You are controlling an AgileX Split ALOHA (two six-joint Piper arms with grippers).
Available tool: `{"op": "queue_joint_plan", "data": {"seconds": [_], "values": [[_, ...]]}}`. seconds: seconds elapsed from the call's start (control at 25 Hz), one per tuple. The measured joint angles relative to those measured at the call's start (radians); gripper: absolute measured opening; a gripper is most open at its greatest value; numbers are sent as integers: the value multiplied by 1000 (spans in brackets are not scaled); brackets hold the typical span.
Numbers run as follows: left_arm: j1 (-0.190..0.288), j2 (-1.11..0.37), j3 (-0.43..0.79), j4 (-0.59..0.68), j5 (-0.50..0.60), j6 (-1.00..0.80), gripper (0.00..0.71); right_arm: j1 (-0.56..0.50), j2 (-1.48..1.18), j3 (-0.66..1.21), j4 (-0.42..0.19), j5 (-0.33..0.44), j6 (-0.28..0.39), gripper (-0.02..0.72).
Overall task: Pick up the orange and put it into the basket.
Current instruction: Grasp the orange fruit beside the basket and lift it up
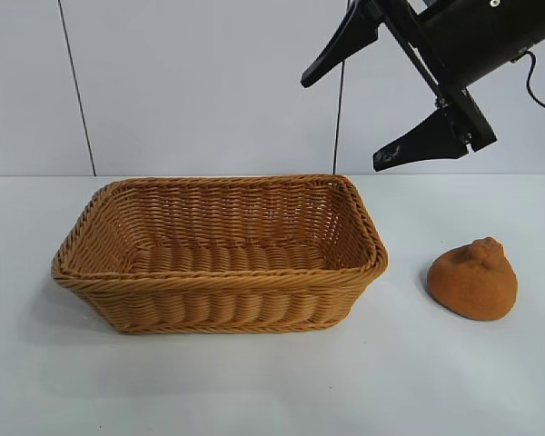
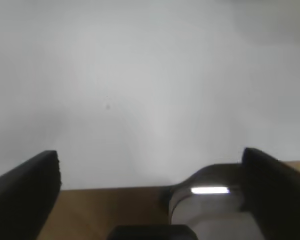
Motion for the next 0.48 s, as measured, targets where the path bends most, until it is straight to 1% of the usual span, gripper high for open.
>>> {"op": "queue_joint_plan", "data": {"seconds": [0.12,0.28,0.36,0.48], "values": [[0,-153,18,-3,-10,0,693,0,0,0,0,5,0,694],[0,-282,21,-3,-18,0,693,0,0,-9,-10,16,0,694],[0,-321,22,-3,-18,0,693,0,0,-31,-34,31,0,694],[0,-345,22,-3,-18,0,693,0,0,-82,-92,66,24,694]]}}
